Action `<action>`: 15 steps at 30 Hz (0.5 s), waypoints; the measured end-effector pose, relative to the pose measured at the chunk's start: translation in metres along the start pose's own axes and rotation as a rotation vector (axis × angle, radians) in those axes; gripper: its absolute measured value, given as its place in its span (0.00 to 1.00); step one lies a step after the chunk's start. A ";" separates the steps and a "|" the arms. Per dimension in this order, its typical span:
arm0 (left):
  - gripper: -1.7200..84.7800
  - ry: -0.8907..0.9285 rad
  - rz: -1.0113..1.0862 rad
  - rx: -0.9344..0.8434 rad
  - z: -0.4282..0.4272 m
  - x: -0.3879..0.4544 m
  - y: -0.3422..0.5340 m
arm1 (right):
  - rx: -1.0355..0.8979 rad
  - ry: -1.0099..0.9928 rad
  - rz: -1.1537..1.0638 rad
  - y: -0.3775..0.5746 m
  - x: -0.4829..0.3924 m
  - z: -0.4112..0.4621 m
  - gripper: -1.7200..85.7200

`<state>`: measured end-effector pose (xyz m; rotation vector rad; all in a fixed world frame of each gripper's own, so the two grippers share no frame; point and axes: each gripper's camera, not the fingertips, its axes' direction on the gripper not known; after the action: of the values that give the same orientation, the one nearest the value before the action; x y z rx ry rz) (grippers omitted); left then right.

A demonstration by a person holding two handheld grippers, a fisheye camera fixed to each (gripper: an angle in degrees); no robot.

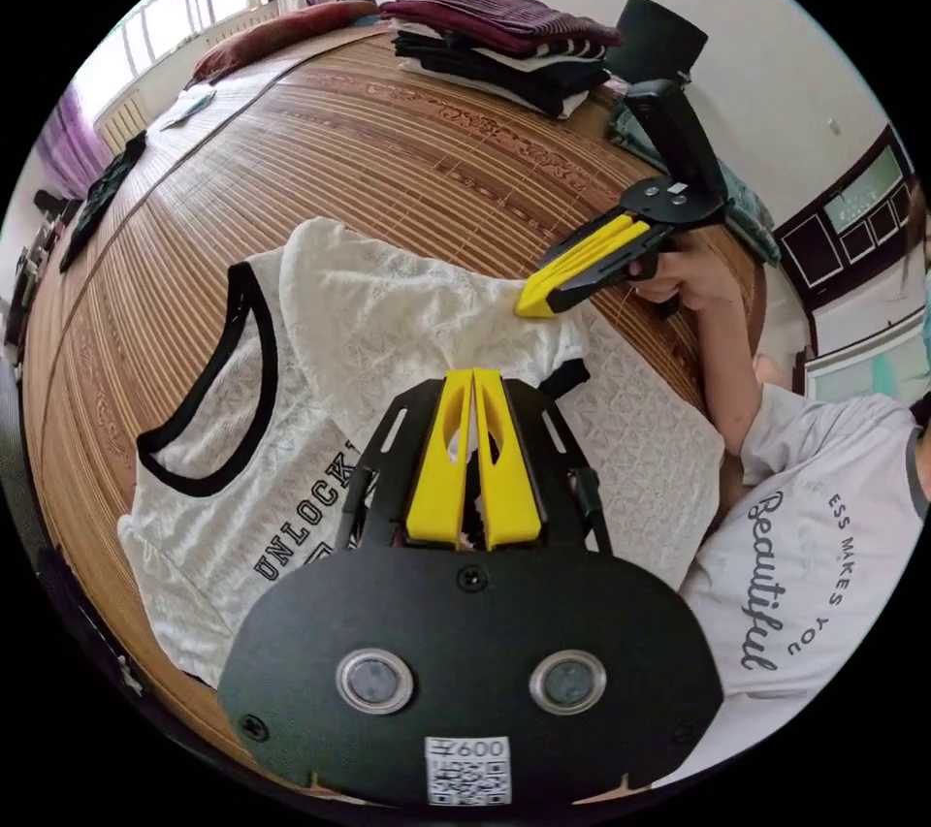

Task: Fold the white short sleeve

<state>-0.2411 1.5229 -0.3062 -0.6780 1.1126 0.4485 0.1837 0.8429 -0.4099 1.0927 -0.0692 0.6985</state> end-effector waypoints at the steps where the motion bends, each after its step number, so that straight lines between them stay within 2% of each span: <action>1: 0.02 0.009 -0.010 -0.006 0.002 -0.003 0.004 | 0.095 -0.098 -0.003 0.004 0.001 -0.012 0.01; 2: 0.02 0.004 -0.026 -0.015 0.009 -0.008 0.011 | 0.193 -0.198 -0.007 0.008 0.000 -0.021 0.01; 4: 0.02 -0.052 -0.048 -0.045 0.024 -0.013 0.019 | 0.192 -0.202 -0.050 0.006 -0.013 -0.013 0.01; 7: 0.02 -0.122 -0.017 -0.044 0.043 -0.007 0.025 | 0.022 0.128 -0.106 -0.004 -0.045 0.038 0.01; 8: 0.02 -0.142 0.002 -0.056 0.046 -0.004 0.025 | -0.109 0.195 -0.104 -0.008 -0.048 0.064 0.01; 9: 0.02 -0.159 0.011 -0.067 0.049 -0.002 0.025 | -0.180 0.214 -0.104 -0.008 -0.048 0.075 0.01; 15: 0.02 -0.185 -0.058 -0.106 0.063 -0.006 0.025 | -0.201 0.245 -0.075 0.007 -0.047 0.053 0.01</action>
<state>-0.2173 1.5847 -0.2901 -0.7444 0.8969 0.5126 0.1577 0.7782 -0.3966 0.8078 0.1084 0.7367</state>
